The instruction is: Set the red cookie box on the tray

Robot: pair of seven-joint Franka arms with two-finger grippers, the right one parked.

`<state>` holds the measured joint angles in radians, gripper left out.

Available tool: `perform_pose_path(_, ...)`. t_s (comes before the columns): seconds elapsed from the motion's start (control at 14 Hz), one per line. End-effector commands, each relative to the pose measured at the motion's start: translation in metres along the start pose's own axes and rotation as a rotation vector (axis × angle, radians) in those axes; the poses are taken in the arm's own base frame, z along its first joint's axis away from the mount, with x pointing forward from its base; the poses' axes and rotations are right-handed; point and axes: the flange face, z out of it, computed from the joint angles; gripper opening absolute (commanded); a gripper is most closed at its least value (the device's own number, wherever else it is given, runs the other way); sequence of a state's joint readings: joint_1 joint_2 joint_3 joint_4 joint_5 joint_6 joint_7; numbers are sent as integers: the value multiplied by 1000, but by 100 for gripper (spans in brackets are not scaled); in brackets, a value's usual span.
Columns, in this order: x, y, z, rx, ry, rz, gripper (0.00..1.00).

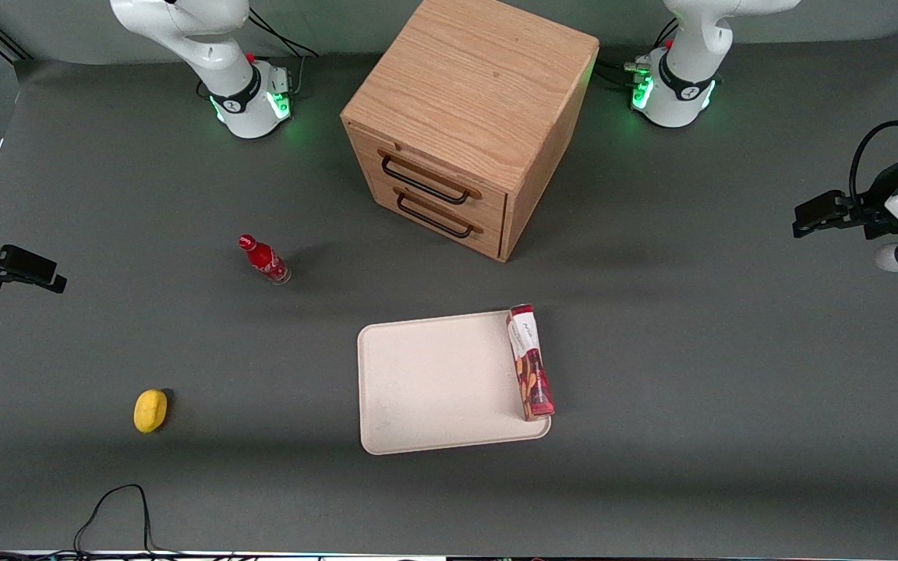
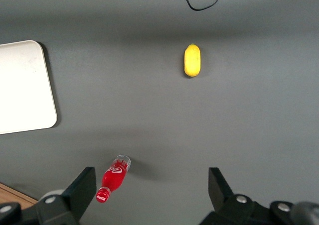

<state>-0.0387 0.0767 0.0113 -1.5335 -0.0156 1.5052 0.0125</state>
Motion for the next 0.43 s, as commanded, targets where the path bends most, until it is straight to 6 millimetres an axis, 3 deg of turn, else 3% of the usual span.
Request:
perform_pose_path(0.0,-10,-1,-5,-12,10,13,100)
perform_pose_path(0.36,-10,4,-5,-12,10,21,100)
